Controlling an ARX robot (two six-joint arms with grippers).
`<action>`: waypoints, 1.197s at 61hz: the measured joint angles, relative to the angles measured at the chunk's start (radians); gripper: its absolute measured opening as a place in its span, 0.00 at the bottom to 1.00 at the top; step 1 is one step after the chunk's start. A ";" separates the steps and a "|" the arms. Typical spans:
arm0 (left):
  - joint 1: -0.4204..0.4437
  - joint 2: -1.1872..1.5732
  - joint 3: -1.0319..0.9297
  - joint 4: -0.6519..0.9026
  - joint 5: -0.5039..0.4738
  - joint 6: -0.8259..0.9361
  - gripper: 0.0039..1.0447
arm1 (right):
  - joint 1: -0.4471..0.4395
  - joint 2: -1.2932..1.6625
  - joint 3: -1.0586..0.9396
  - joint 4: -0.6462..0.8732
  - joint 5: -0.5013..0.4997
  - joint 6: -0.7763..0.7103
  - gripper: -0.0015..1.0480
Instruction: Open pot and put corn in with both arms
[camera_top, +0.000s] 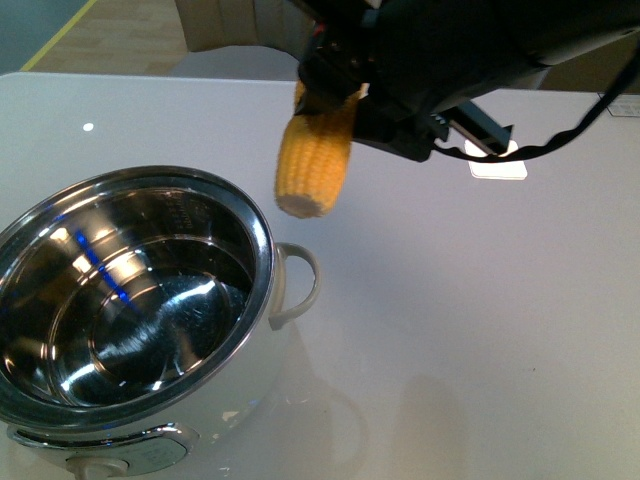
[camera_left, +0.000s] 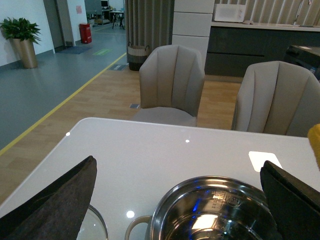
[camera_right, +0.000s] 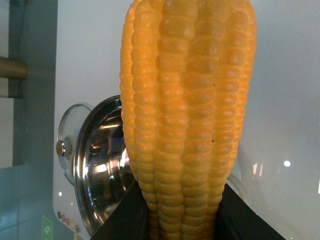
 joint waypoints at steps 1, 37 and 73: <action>0.000 0.000 0.000 0.000 0.000 0.000 0.93 | 0.004 0.006 0.004 0.000 -0.002 0.004 0.19; 0.000 0.000 0.000 0.000 0.000 0.000 0.93 | 0.137 0.210 0.144 -0.018 -0.088 0.138 0.18; 0.000 0.000 0.000 0.000 0.000 0.000 0.93 | 0.183 0.271 0.163 -0.036 -0.144 0.153 0.81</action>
